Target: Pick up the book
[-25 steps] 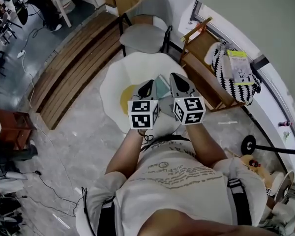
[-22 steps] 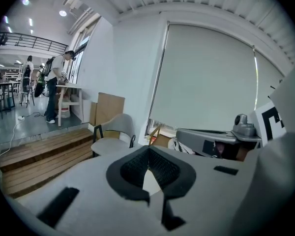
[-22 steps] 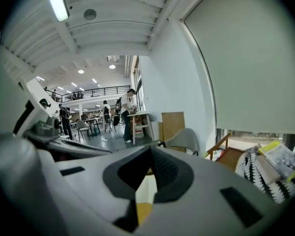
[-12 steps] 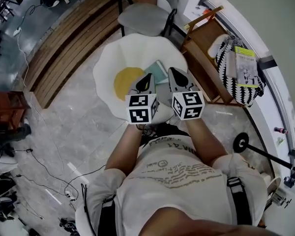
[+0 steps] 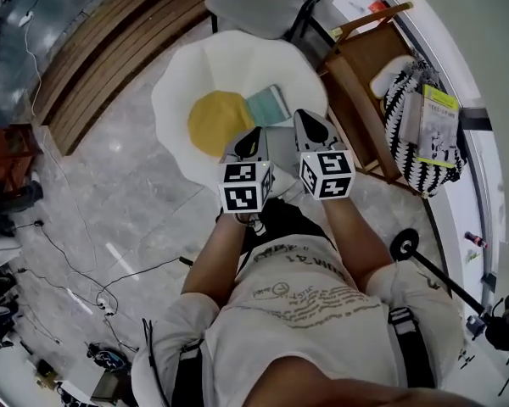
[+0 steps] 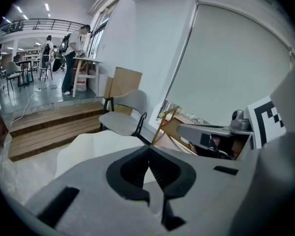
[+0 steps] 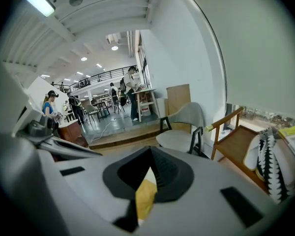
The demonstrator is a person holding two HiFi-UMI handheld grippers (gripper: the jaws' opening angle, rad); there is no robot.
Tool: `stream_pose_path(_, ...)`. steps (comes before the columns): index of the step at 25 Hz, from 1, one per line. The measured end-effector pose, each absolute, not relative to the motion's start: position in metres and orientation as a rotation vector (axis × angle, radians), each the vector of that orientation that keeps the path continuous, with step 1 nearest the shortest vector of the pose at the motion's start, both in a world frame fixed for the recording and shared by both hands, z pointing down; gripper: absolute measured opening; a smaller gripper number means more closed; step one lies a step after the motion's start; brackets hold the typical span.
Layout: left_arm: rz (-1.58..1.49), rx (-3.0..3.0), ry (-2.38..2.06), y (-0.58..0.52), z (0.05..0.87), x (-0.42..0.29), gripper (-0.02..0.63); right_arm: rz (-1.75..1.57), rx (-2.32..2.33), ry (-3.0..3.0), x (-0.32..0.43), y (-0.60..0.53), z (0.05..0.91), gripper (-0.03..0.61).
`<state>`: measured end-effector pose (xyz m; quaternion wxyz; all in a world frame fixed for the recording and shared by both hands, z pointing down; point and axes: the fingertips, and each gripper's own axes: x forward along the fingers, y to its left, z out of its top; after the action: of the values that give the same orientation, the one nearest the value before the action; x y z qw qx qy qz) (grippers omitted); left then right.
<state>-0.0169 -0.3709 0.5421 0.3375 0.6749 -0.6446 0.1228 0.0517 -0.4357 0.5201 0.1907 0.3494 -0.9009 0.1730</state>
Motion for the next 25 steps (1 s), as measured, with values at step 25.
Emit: stream_pose_path(25, 0.395, 1.487, -1.595, -0.363, 0.769, -0.016, 0.02, 0.577, 0.787, -2.295, 0.048, -0.457, 0.767, 0.028)
